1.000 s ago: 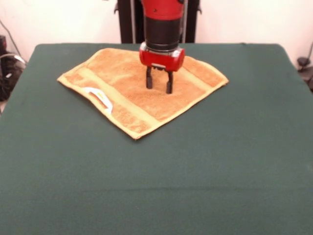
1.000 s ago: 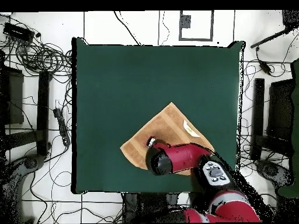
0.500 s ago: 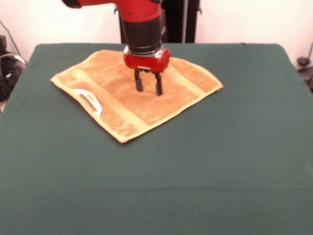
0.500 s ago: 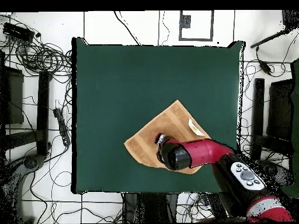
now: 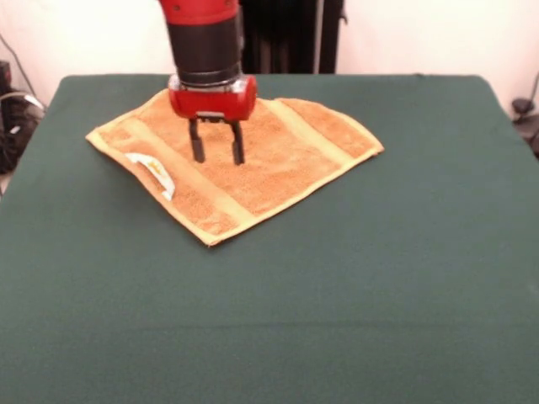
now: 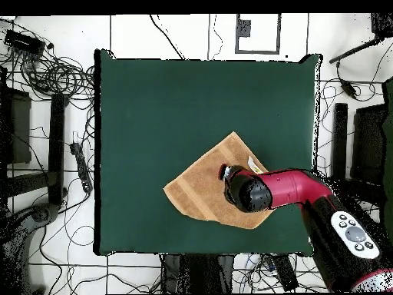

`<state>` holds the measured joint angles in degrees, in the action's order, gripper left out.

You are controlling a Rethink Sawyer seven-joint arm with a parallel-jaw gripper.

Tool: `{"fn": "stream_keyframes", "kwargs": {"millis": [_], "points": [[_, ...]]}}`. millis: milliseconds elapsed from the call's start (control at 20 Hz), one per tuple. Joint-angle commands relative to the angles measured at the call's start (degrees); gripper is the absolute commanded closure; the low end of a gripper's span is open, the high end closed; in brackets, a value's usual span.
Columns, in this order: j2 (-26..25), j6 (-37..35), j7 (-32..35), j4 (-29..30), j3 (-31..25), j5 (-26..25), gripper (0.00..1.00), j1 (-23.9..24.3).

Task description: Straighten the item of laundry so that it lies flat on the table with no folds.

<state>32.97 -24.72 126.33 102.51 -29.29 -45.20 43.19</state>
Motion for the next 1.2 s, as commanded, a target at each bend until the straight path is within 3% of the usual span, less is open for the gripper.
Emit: {"fn": "stream_keyframes", "kwargs": {"millis": [50,350,500,600,800,1000,1200], "points": [[6.39,-3.09,-19.32,-3.74,-9.25,-3.71,0.00,-1.94],[8.36,-3.44,-15.86,-4.01,-8.15,-2.09,0.00,-2.86],[8.39,-5.84,-6.32,-1.04,-1.96,-0.88,0.00,-6.92],[6.66,-1.33,2.35,0.76,1.81,-0.99,0.00,-10.19],[0.15,1.36,15.21,4.03,7.45,7.96,0.00,-13.44],[-5.63,3.27,14.54,6.49,8.24,14.75,0.00,-11.25],[-7.13,6.65,17.48,6.42,14.14,17.49,0.00,-14.42]]}}
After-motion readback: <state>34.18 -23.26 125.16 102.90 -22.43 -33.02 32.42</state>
